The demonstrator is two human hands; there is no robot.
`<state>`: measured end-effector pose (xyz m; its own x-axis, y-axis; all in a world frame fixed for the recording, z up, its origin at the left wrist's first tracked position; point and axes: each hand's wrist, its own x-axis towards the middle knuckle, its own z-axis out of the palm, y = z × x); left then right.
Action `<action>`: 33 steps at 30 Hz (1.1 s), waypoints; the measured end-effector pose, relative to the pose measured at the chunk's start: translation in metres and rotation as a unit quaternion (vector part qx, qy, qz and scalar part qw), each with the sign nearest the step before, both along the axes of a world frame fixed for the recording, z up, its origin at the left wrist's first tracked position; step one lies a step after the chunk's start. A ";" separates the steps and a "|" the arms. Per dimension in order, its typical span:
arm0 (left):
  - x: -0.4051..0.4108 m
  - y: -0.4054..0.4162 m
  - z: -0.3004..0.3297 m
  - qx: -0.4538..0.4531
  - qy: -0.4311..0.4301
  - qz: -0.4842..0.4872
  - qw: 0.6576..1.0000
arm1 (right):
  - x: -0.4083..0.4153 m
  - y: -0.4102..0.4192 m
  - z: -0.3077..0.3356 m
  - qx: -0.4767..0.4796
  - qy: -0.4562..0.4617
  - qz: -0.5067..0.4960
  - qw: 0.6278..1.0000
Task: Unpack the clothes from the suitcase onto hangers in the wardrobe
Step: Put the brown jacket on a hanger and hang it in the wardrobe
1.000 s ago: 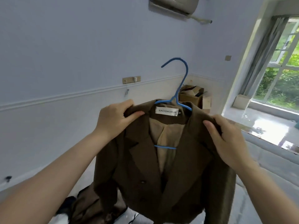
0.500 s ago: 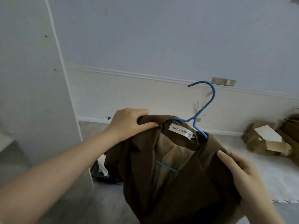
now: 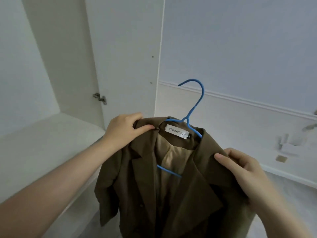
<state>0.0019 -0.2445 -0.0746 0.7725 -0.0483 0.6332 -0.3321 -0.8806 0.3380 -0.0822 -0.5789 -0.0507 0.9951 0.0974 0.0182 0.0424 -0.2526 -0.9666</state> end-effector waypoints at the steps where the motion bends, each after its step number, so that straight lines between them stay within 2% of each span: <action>1: -0.001 0.020 0.002 0.001 -0.005 0.020 1.000 | 0.006 0.018 0.002 0.004 0.001 0.016 1.000; 7: 0.013 0.122 0.009 -0.037 -0.024 0.104 0.994 | 0.039 0.112 0.014 0.009 0.013 0.095 0.995; 13: 0.033 0.177 0.022 -0.057 -0.099 0.148 0.982 | 0.077 0.176 0.025 -0.084 -0.054 0.108 0.989; 16: 0.041 0.203 0.031 -0.048 -0.115 0.169 0.978 | 0.099 0.207 0.030 -0.089 -0.093 0.129 0.983; 19: 0.056 0.222 0.036 -0.049 -0.110 0.186 0.975 | 0.128 0.235 0.038 -0.036 -0.109 0.130 0.985; 24: 0.089 0.247 0.043 -0.093 -0.105 0.202 0.969 | 0.179 0.265 0.050 0.092 -0.054 0.147 0.983; 33: 0.128 0.244 0.064 -0.173 -0.162 0.216 0.947 | 0.273 0.302 0.087 0.166 -0.034 0.231 0.958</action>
